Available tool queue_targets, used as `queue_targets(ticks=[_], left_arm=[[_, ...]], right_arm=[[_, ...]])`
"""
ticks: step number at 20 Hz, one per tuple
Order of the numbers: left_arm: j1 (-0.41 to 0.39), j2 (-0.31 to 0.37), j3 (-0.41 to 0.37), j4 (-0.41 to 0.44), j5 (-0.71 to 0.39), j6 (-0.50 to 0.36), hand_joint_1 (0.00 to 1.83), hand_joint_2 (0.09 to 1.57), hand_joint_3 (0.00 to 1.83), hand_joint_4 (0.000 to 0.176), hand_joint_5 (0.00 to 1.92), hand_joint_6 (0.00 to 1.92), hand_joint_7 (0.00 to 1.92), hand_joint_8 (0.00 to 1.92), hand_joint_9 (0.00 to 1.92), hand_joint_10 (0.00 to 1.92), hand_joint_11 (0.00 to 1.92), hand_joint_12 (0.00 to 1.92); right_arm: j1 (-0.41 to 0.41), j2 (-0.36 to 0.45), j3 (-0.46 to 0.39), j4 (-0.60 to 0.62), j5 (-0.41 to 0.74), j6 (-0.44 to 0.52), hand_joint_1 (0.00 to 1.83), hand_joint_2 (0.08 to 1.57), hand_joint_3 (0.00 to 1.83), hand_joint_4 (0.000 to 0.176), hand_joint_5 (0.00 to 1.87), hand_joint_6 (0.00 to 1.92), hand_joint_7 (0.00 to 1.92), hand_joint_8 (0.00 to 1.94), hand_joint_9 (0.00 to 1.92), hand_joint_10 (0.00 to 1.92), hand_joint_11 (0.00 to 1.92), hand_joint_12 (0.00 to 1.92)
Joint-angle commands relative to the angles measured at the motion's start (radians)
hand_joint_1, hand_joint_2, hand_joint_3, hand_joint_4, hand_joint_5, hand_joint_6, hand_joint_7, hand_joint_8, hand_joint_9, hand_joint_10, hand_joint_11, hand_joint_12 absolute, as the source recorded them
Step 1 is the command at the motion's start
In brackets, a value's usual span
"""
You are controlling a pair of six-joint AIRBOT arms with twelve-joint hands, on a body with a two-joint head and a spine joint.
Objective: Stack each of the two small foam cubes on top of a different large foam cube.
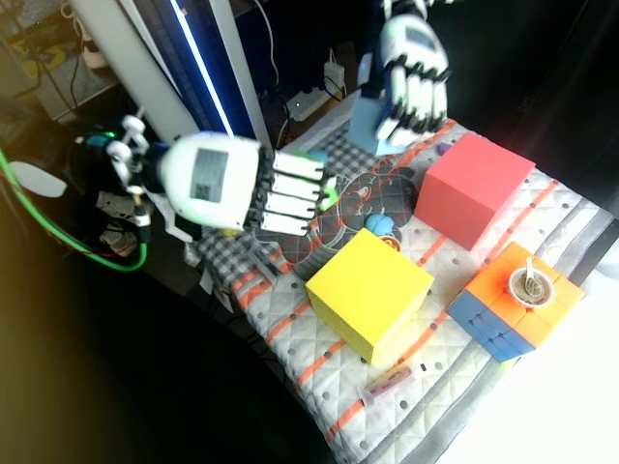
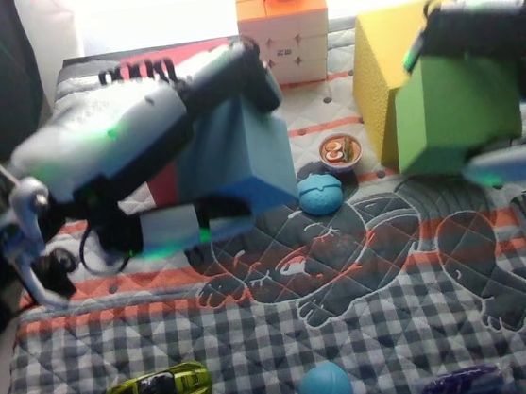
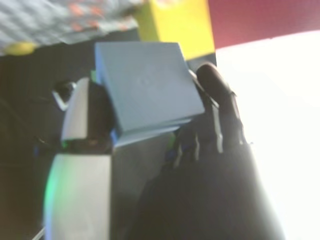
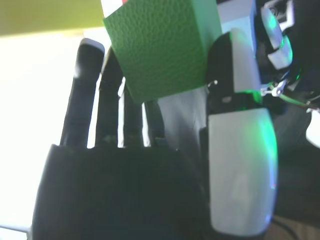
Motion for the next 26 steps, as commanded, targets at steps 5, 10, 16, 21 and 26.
queue_targets(ticks=[5,10,16,21,26], left_arm=[[-0.127,-0.009,0.083,-0.035,0.005,-0.001,1.6,1.21,0.0,0.0,0.07,0.92,0.11,1.17,0.62,1.58,0.32,1.82],[-0.204,-0.027,0.112,-0.196,0.046,0.27,1.42,1.29,0.01,0.0,0.19,1.05,0.5,1.62,0.67,1.79,0.87,1.92],[-0.26,-0.055,0.193,-0.32,0.127,0.34,1.46,1.27,0.0,0.0,0.25,1.25,0.54,1.53,0.67,1.7,0.74,1.92],[-0.263,-0.094,0.251,-0.405,0.172,0.37,1.42,1.14,0.0,0.0,0.33,0.87,0.37,0.88,0.54,1.49,0.58,1.88],[-0.237,-0.132,0.274,-0.422,0.191,0.37,1.03,1.19,0.0,0.0,0.29,0.61,0.29,0.41,0.31,1.08,0.29,1.76]], right_arm=[[0.085,-0.019,0.072,0.065,0.08,0.005,1.08,1.35,0.01,0.0,0.49,1.73,0.65,1.56,0.52,1.76,0.55,1.92],[0.21,-0.06,0.161,0.081,-0.066,0.005,1.3,1.3,0.0,0.0,0.47,1.7,0.63,1.49,0.73,1.6,0.76,1.92],[0.267,-0.077,0.242,0.135,-0.164,0.005,1.29,1.32,0.02,0.0,0.45,1.67,0.6,1.6,0.66,1.69,0.61,1.92],[0.291,-0.127,0.287,0.139,-0.224,0.005,1.07,1.36,0.0,0.019,0.52,1.7,0.59,1.62,0.36,1.73,0.33,1.92],[0.297,-0.188,0.325,0.138,-0.289,0.005,1.07,1.37,0.0,0.0,0.46,1.74,0.62,1.6,0.44,1.71,0.44,1.92]])
